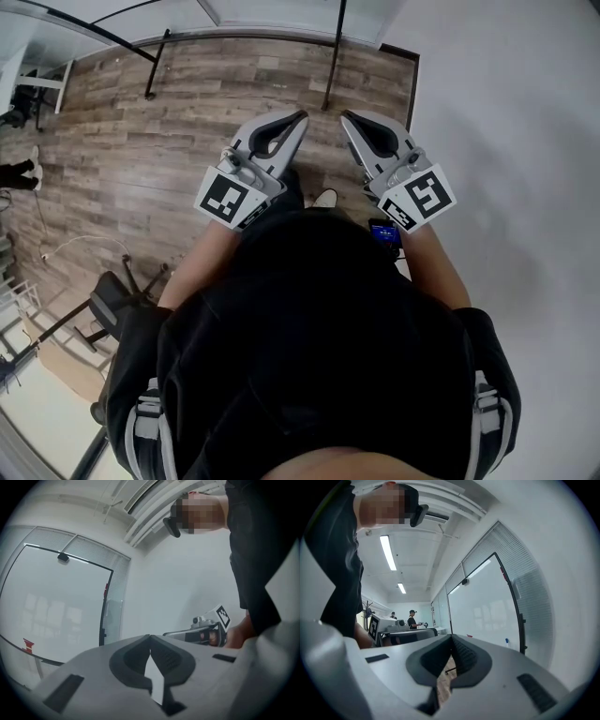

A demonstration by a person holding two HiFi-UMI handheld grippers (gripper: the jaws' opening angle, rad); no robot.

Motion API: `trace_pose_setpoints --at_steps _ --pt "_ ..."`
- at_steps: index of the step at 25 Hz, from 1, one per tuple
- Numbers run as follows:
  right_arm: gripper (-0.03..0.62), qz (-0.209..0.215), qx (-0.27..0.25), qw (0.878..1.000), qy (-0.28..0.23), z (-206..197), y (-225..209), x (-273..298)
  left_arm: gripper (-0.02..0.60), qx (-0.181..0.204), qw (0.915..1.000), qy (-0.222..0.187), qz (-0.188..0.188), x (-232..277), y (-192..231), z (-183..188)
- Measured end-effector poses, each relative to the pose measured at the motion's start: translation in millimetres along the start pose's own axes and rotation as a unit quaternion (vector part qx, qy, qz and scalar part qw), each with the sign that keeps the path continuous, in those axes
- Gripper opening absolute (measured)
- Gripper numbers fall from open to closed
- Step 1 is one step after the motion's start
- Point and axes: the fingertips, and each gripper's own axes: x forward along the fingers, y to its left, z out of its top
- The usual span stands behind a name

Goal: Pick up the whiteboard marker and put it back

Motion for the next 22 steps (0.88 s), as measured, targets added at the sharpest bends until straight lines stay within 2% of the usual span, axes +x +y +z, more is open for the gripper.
trace_pose_setpoints --at_steps 6,14,18,22 --pt "-0.006 -0.005 -0.005 1.000 0.003 0.7 -20.1 34.1 0.005 -0.004 1.0000 -0.005 -0.008 13.6 41.2 -6.8" --pt "-0.006 -0.032 -0.005 0.999 0.009 10.2 -67.8 106.4 0.005 0.003 0.9994 -0.006 -0.033 46.5 121.8 -0.6" --pt "-0.006 -0.044 0.005 0.999 0.012 8.2 -90.0 136.3 0.005 0.007 0.9982 -0.024 -0.055 62.9 151.6 5.0" --pt "-0.006 -0.053 0.009 0.998 0.013 10.4 -99.0 162.1 0.005 0.005 0.9982 0.000 -0.060 66.8 181.1 0.6"
